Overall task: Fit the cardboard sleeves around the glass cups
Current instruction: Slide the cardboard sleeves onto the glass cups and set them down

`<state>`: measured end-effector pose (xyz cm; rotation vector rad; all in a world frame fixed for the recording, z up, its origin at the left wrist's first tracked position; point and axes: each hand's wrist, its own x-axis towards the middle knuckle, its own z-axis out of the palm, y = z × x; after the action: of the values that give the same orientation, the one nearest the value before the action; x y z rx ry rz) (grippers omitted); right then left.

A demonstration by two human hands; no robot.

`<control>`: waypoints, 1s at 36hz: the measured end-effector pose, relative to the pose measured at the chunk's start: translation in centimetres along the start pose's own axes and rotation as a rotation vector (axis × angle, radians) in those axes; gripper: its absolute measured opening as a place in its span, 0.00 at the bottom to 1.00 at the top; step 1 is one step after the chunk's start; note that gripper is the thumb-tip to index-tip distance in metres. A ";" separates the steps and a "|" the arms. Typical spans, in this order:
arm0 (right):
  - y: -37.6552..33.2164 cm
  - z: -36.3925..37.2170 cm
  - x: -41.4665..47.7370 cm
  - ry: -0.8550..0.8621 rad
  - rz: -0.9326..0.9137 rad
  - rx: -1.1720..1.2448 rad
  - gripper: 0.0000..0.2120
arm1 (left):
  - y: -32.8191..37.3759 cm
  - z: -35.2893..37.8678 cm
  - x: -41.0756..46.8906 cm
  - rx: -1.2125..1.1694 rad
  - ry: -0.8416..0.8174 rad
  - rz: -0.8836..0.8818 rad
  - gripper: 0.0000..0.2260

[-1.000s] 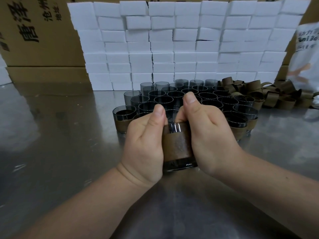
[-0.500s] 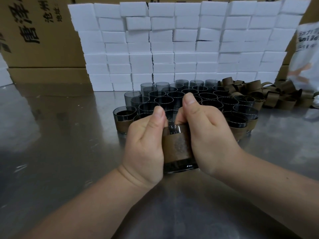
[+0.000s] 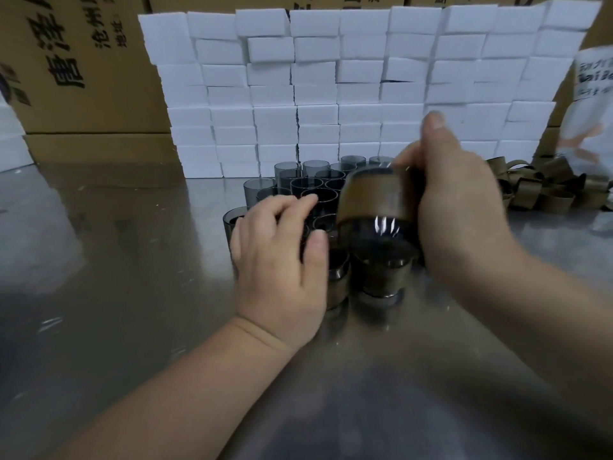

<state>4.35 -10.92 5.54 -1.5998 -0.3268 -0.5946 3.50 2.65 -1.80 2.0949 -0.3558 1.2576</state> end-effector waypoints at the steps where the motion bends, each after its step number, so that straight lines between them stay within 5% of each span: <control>1: -0.2 -0.3 0.7 0.061 0.037 0.023 0.28 | 0.1 0.1 0.0 0.075 -0.072 -0.019 0.23; 5: -0.7 -1.6 2.8 0.143 0.276 0.163 0.22 | 0.3 0.3 0.1 0.191 -0.333 -0.094 0.30; 9: -1.0 -2.0 3.4 -0.098 0.503 0.425 0.15 | -0.2 1.1 -0.1 0.291 -0.474 -0.109 0.29; 13: -1.5 -1.6 4.3 -0.220 0.514 0.485 0.09 | -0.4 1.3 -0.1 0.278 -0.505 -0.146 0.28; 16: -0.8 -0.4 5.8 -0.192 0.440 0.300 0.07 | -0.6 1.3 -0.1 0.268 -0.506 -0.137 0.26; 19: 1.2 0.3 7.2 -0.202 0.286 -0.136 0.10 | -0.7 1.3 -0.2 0.266 -0.490 -0.133 0.25; 26: 4.3 1.4 8.1 -0.397 0.020 -0.877 0.04 | -0.8 1.4 -0.1 0.259 -0.478 -0.124 0.22; 36: 6.1 1.7 8.3 -0.598 -0.017 -1.013 0.02 | -0.8 1.4 -0.2 0.251 -0.457 -0.127 0.22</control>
<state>14.80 -11.09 5.00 -2.7619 -0.5218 -0.2652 4.80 2.26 -2.71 2.5752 -0.2659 0.7722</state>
